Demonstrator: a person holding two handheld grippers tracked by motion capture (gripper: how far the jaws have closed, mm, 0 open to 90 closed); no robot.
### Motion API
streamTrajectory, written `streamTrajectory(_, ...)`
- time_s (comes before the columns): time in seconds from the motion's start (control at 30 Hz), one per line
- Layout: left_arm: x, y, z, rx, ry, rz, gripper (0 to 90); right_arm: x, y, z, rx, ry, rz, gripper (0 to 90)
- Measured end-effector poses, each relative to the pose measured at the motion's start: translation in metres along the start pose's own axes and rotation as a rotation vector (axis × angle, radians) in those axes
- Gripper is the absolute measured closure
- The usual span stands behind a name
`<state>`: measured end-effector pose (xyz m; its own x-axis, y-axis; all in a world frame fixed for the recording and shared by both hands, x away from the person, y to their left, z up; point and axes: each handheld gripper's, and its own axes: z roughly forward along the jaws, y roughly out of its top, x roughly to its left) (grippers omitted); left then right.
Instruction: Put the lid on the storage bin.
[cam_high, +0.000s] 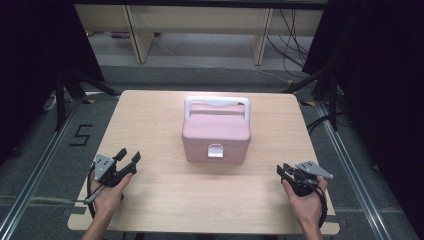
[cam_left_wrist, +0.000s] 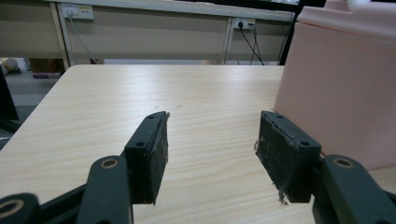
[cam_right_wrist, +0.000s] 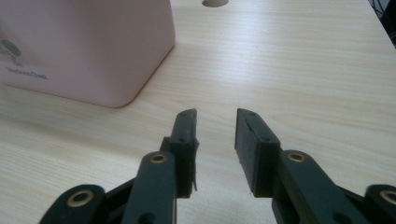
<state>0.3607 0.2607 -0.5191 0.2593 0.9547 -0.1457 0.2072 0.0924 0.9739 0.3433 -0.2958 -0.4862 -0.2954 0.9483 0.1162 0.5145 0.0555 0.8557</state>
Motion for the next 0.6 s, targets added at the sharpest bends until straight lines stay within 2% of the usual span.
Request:
streamTrajectory(0.03, 0.001, -0.003, 0.0, -0.009, 0.003, 0.001, 42.4, -0.001, -0.002, -0.001, 0.003, -0.017, -0.003, 65.9)
streamTrajectory(0.07, 0.002, -0.005, -0.001, -0.006, 0.009, 0.002, 41.9, 0.001, -0.006, 0.0, 0.003, -0.026, 0.019, 64.9)
streamTrajectory(0.1, 0.002, -0.007, -0.001, -0.01, 0.014, -0.015, 41.3, -0.002, -0.007, 0.002, -0.015, -0.03, -0.009, 64.2)
streamTrajectory(0.13, 0.003, -0.007, -0.002, -0.019, 0.008, 0.002, 40.6, -0.003, -0.011, 0.003, -0.024, -0.017, 0.012, 63.9)
streamTrajectory(0.17, 0.003, -0.006, -0.003, -0.018, 0.014, 0.008, 40.6, -0.002, -0.012, 0.002, -0.008, -0.034, 0.017, 63.9)
streamTrajectory(0.2, 0.004, -0.007, -0.003, -0.027, 0.017, 0.008, 40.6, -0.004, -0.014, 0.004, -0.036, -0.033, -0.001, 63.9)
streamTrajectory(0.27, 0.005, -0.007, -0.005, -0.032, 0.023, 0.0, 40.6, -0.002, -0.016, 0.003, -0.028, -0.03, 0.009, 63.5)
streamTrajectory(0.3, 0.005, -0.008, -0.005, -0.041, 0.027, -0.01, 40.5, -0.002, -0.016, 0.004, -0.051, -0.023, -0.006, 63.0)
streamTrajectory(0.33, 0.006, -0.007, -0.006, -0.03, 0.03, -0.001, 40.5, -0.001, -0.018, 0.003, -0.063, -0.017, 0.027, 62.3)
streamTrajectory(0.37, 0.006, -0.007, -0.006, -0.031, 0.03, 0.0, 40.3, -0.003, -0.018, 0.002, -0.07, -0.027, -0.014, 61.1)
streamTrajectory(0.4, 0.006, -0.007, -0.007, -0.033, 0.033, 0.002, 40.2, -0.004, -0.018, 0.003, -0.085, -0.023, -0.023, 61.0)
streamTrajectory(0.47, 0.006, -0.008, -0.006, -0.044, 0.035, -0.005, 39.9, -0.004, -0.02, 0.002, -0.092, -0.037, -0.017, 60.2)
streamTrajectory(0.5, 0.005, -0.008, -0.007, -0.039, 0.045, -0.007, 39.7, -0.004, -0.021, 0.002, -0.106, -0.028, -0.011, 59.7)
streamTrajectory(0.6, 0.004, -0.008, -0.007, -0.051, 0.05, 0.009, 38.0, -0.003, -0.023, 0.001, -0.132, -0.036, -0.03, 56.1)
